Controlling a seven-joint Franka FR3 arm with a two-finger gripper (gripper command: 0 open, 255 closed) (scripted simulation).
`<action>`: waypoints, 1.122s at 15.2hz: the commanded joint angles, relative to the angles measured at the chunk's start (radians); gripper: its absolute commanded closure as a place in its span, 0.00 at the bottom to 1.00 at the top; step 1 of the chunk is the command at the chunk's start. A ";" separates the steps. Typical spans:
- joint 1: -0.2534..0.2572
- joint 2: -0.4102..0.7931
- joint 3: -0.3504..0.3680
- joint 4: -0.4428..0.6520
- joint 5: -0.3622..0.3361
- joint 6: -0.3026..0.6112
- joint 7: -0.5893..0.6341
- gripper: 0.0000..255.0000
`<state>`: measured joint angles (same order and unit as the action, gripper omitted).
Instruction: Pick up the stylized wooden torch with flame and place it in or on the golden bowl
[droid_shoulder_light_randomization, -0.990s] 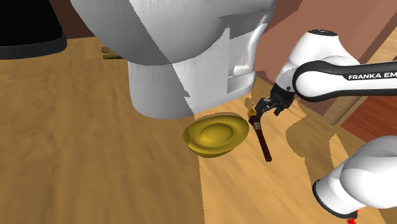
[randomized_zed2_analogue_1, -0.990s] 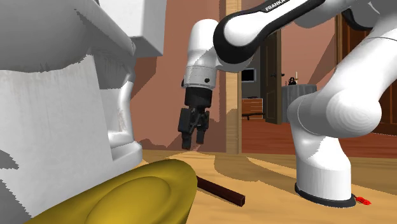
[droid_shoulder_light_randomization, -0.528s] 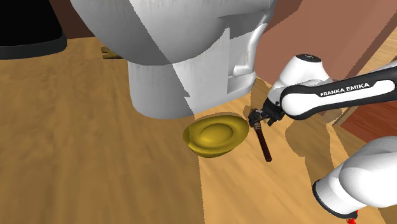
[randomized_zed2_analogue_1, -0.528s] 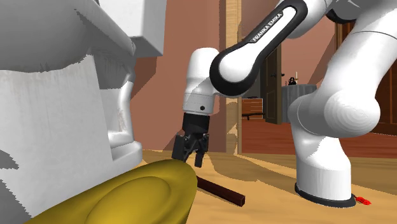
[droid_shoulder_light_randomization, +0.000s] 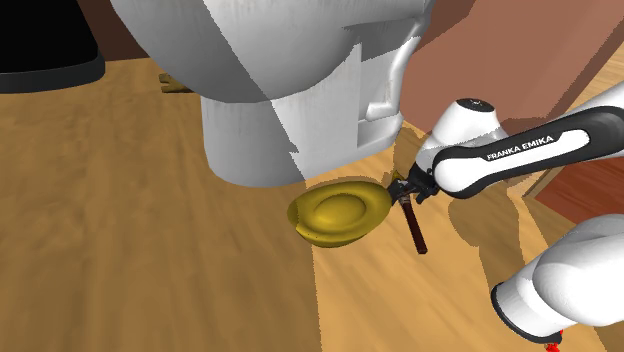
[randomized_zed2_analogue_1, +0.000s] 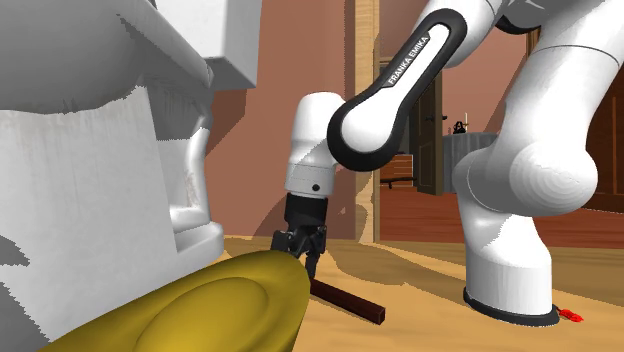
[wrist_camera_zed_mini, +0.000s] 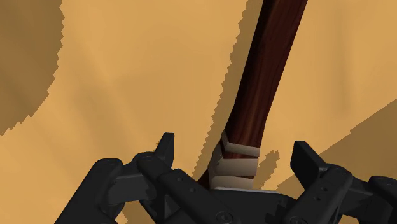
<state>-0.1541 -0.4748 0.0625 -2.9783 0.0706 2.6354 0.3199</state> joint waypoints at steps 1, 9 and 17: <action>0.000 0.002 0.000 0.000 0.000 0.003 0.000 0.00; 0.000 0.001 0.000 -0.001 0.000 0.003 0.000 1.00; -0.001 -0.050 -0.001 0.014 -0.002 -0.063 0.001 1.00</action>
<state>-0.1554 -0.5039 0.0608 -2.9675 0.0684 2.5969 0.3199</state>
